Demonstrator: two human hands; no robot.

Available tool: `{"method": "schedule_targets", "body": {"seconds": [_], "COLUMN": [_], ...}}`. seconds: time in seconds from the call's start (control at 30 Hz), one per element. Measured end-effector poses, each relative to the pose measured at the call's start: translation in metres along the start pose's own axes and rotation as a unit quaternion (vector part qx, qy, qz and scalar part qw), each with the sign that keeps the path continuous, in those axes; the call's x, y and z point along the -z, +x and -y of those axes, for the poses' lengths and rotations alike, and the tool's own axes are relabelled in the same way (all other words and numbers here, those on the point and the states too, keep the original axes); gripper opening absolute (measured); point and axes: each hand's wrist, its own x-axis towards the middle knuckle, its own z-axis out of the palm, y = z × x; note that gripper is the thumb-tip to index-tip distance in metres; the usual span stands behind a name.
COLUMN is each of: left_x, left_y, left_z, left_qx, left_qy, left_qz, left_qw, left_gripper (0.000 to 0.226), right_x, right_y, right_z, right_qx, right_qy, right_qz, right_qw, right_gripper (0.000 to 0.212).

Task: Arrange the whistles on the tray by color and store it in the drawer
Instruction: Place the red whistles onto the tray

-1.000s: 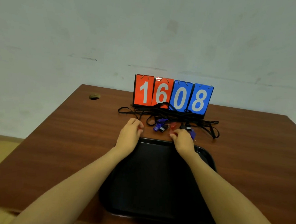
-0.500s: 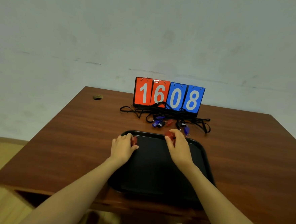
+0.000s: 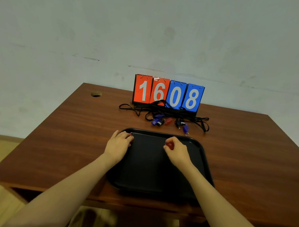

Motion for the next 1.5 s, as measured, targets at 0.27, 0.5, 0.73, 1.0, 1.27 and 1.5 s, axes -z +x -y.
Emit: {"method": "schedule_targets", "body": {"seconds": [0.27,0.5,0.73,1.0,1.27,1.5], "left_x": [0.001,0.003,0.004,0.001,0.002,0.003], "left_y": [0.003,0.002,0.008,0.009,0.011,0.011], "left_z": [0.003,0.001,0.003,0.009,0.008,0.005], "left_qx": [0.009,0.035,0.040,0.039,0.041,0.044], "left_qy": [-0.013,-0.007,0.033,0.006,0.000,0.003], "left_qz": [0.007,-0.009,0.007,0.003,-0.006,0.009], "left_qw": [1.000,0.999,0.999,0.999,0.999,0.999], "left_gripper": [0.043,0.044,0.043,0.041,0.039,0.041], "right_x": [-0.004,-0.019,-0.040,-0.069,-0.094,-0.092], "right_y": [0.002,0.006,0.016,0.034,0.045,0.048], "right_z": [0.000,0.008,0.028,0.047,0.039,0.042], "right_qx": [-0.017,0.012,0.023,0.056,0.070,0.135], "right_qy": [-0.027,0.021,0.055,0.100,0.015,-0.116], "right_qz": [0.043,-0.014,0.011,0.006,-0.005,0.007], "right_qw": [0.999,1.000,0.998,0.993,0.997,0.984], "right_gripper": [0.050,0.040,0.032,0.022,0.025,0.045]}}
